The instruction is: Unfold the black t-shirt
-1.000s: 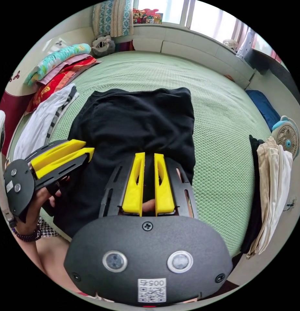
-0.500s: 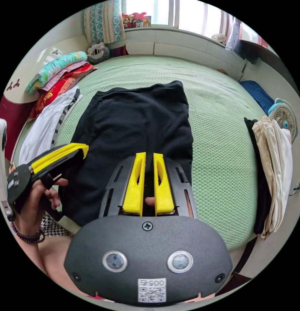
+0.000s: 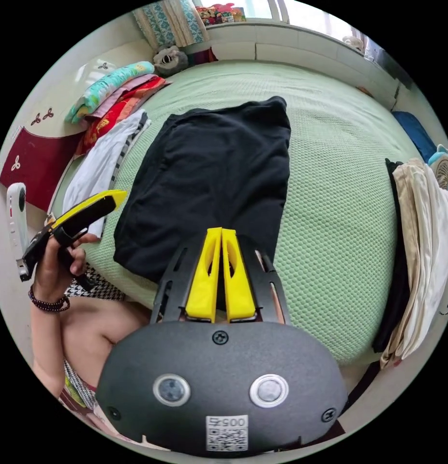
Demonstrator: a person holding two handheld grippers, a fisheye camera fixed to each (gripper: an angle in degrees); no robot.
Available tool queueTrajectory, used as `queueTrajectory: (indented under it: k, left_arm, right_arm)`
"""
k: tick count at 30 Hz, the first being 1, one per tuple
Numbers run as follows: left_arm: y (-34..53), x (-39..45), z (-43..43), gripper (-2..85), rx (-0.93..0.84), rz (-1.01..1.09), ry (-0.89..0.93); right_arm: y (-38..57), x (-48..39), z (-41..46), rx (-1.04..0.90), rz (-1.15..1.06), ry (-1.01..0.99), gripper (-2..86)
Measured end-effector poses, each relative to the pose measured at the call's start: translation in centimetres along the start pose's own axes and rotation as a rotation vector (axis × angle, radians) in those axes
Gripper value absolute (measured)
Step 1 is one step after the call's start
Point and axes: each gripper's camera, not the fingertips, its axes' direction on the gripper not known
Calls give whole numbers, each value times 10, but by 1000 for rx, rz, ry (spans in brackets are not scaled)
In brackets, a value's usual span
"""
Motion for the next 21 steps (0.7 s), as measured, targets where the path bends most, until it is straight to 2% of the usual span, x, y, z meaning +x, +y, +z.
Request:
queueTrajectory:
  k: [4,8,13,19,21]
  left_arm:
    - [3,3,-10,78,-21,46,-62]
    - [2,9,-22,97,5,94,-12]
    - [-2,12,-29,106,1,125,-43]
    - [-10,6,-47,115,131,153,-112]
    - [-16,0,-45,117,111,145,-128]
  right_arm:
    - [14,-1,-28,141,-30,-97,1]
    - [32,-17,-50,222,-96,-92,48]
    - [40,-38,-59,261,-176,-79,83]
    - [28,-66,-53,262,-233,-151,110]
    - [19,-81,-50,267,-274,-154,121]
